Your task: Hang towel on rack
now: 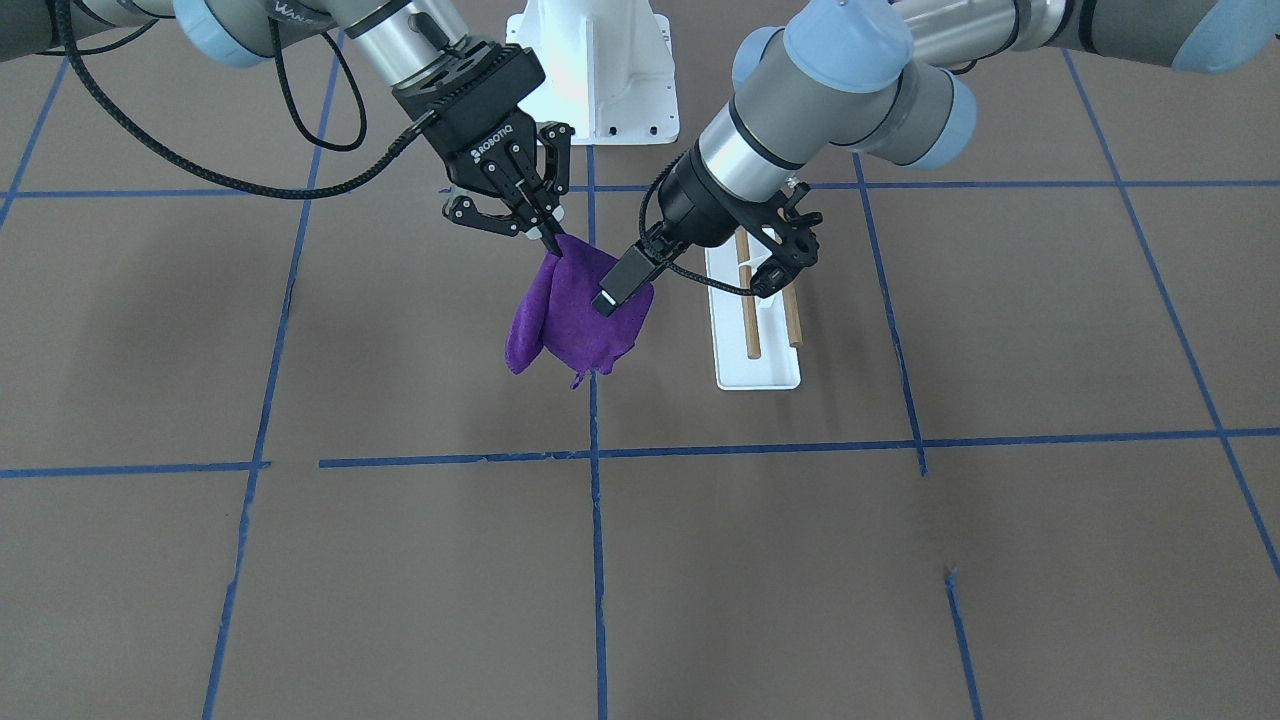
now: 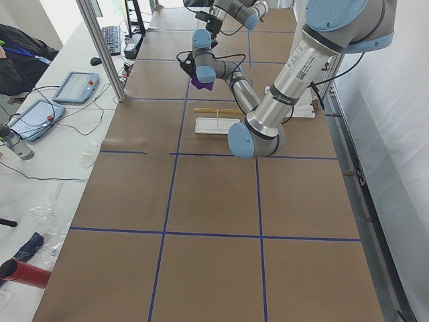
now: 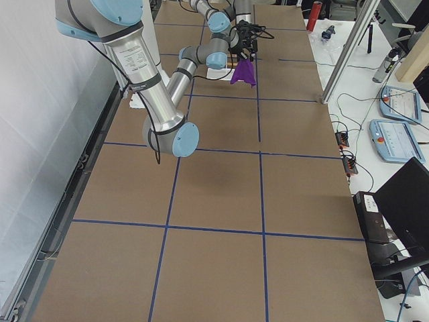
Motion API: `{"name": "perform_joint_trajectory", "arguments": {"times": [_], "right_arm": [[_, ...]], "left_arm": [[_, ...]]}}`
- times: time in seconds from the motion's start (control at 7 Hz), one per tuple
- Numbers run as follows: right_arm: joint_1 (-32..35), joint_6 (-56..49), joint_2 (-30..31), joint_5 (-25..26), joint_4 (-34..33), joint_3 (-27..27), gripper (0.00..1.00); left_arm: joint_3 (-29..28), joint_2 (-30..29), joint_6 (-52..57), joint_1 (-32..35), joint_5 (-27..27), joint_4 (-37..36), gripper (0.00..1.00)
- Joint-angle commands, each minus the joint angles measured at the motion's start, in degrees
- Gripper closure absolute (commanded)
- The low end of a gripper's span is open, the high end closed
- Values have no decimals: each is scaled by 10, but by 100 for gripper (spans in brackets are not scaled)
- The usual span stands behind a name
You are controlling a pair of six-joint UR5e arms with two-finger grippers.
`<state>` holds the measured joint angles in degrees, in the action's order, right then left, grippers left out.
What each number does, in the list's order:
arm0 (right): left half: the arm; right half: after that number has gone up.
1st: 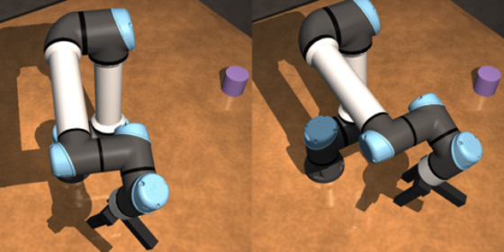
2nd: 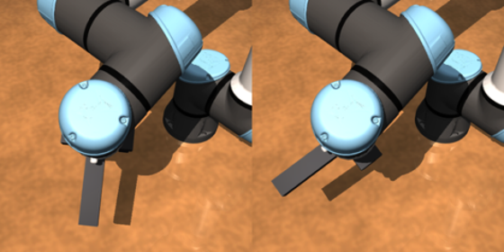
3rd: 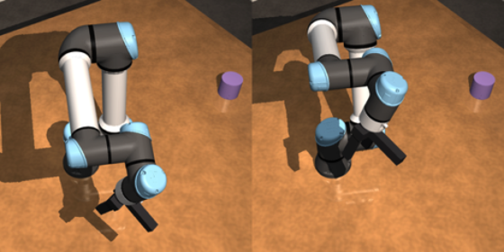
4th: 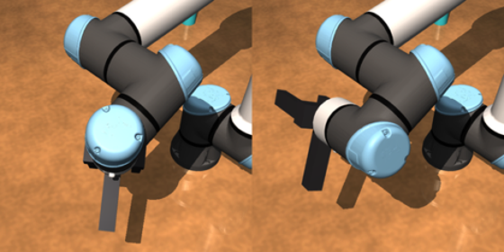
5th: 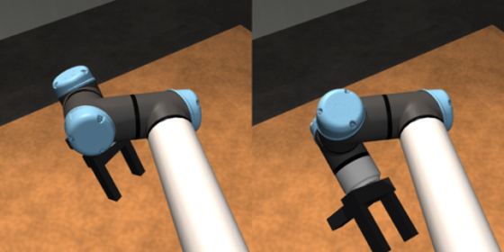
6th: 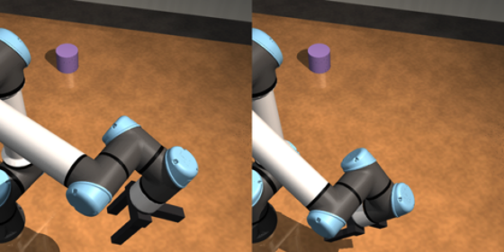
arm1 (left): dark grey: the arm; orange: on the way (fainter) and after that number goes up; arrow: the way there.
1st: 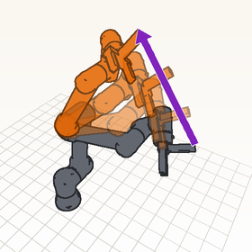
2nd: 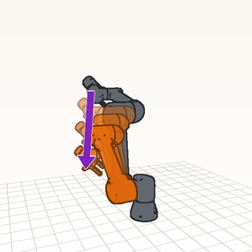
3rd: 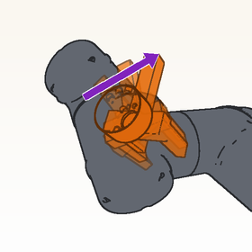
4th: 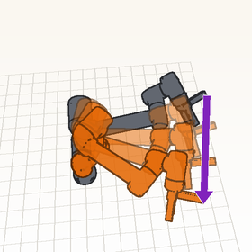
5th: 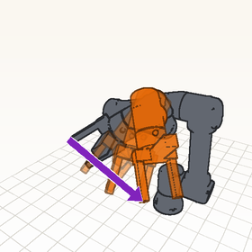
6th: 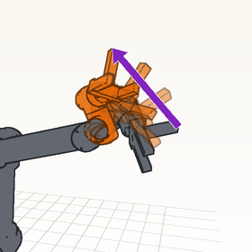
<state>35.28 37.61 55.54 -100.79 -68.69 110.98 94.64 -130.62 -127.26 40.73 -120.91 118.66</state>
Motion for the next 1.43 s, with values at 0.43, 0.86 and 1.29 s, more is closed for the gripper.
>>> {"name": "perform_joint_trajectory", "arguments": {"times": [0.43, 0.86, 1.29], "right_arm": [[1, -1, 5, 0, 0, 3, 100], [-10, 0, 11, -14, -6, -1, 64], [17, 8, 1, -99, -184, 26, 0]], "left_arm": [[4, 5, 7, 2, 30, 2, 87], [5, 5, 7, 3, 33, 2, 100], [15, 15, 10, 3, 31, 1, 100]]}}
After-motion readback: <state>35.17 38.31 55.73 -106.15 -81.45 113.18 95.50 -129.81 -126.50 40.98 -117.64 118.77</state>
